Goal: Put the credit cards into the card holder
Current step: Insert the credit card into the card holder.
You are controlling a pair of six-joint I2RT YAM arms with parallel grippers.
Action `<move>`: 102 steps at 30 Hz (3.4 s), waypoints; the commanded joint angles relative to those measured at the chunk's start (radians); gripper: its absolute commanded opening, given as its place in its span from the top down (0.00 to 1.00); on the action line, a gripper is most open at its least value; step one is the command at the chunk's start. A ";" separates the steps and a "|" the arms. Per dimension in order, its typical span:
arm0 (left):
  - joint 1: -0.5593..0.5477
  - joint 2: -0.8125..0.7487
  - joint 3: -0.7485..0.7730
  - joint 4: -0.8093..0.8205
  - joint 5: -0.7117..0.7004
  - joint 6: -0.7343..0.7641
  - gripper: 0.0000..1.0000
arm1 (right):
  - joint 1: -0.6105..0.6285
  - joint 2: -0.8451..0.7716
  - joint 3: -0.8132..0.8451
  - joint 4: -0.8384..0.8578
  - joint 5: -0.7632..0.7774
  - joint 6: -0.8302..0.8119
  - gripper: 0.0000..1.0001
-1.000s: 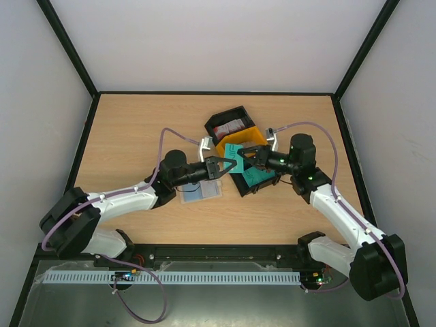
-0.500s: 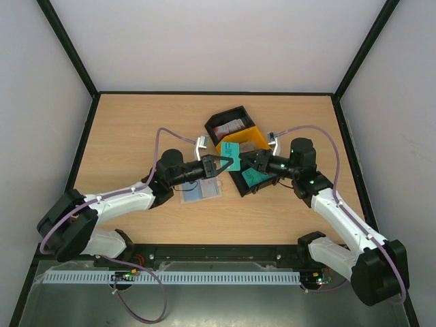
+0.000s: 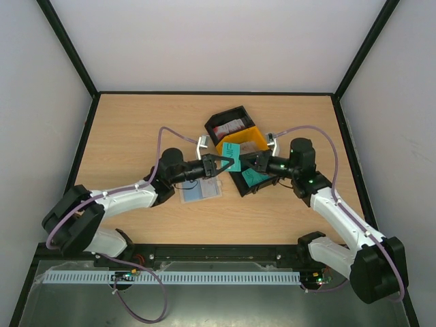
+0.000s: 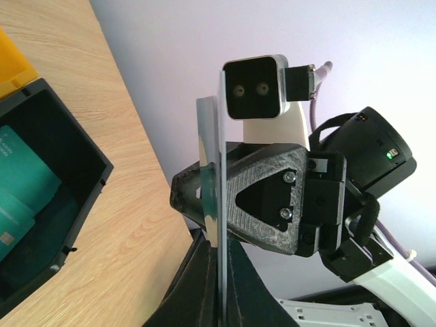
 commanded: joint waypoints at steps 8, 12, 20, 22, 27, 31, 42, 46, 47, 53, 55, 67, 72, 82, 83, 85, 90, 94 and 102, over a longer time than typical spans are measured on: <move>-0.007 0.023 0.020 0.267 0.139 -0.064 0.97 | 0.046 -0.002 -0.049 0.202 -0.137 0.132 0.78; -0.006 0.026 0.022 0.233 0.127 -0.059 0.97 | 0.052 -0.016 -0.049 0.261 -0.152 0.172 0.80; -0.007 0.032 0.042 0.159 0.114 -0.050 0.95 | 0.073 -0.035 -0.045 0.376 -0.194 0.258 0.85; -0.007 0.034 0.047 0.141 0.108 -0.048 0.95 | 0.075 -0.038 -0.044 0.378 -0.194 0.261 0.89; -0.001 0.028 0.045 0.108 0.085 -0.048 0.91 | 0.075 -0.044 -0.034 0.337 -0.149 0.237 0.98; 0.015 0.009 0.024 0.082 0.057 -0.049 0.88 | 0.074 -0.050 0.009 0.197 -0.060 0.159 0.98; 0.075 -0.057 -0.061 0.043 0.024 -0.047 0.89 | 0.004 -0.087 0.013 0.177 0.036 0.235 0.98; 0.092 -0.080 -0.084 0.023 0.020 -0.037 0.90 | -0.010 -0.094 0.016 0.178 0.049 0.248 0.98; 0.096 -0.085 -0.089 0.020 0.020 -0.033 0.91 | -0.011 -0.094 0.016 0.178 0.051 0.249 0.98; 0.118 -0.136 -0.112 -0.075 -0.028 0.021 0.97 | -0.016 -0.083 0.052 0.000 0.147 0.114 0.98; 0.123 -0.161 -0.115 -0.152 -0.072 0.062 0.97 | -0.017 -0.069 0.073 -0.107 0.210 0.030 0.98; 0.125 -0.289 -0.137 -0.641 -0.442 0.227 0.97 | 0.000 0.023 0.064 -0.273 0.363 -0.118 0.98; 0.153 -0.324 -0.161 -0.743 -0.520 0.223 0.97 | 0.026 0.055 0.068 -0.270 0.376 -0.129 0.98; 0.234 -0.332 -0.240 -0.819 -0.424 0.199 0.97 | 0.243 0.263 0.086 -0.077 0.397 -0.065 0.98; 0.236 -0.332 -0.244 -0.821 -0.411 0.199 0.97 | 0.277 0.295 0.096 -0.063 0.402 -0.065 0.98; 0.237 -0.332 -0.250 -0.832 -0.390 0.202 0.97 | 0.335 0.367 0.121 -0.042 0.407 -0.064 0.98; 0.244 -0.334 -0.269 -0.867 -0.383 0.206 0.97 | 0.399 0.502 0.131 0.069 0.411 -0.022 0.98; 0.245 -0.325 -0.276 -0.887 -0.380 0.216 0.97 | 0.405 0.566 0.130 0.135 0.419 -0.025 0.98; 0.247 -0.271 -0.279 -0.880 -0.342 0.240 0.97 | 0.406 0.653 0.131 0.217 0.447 -0.036 0.98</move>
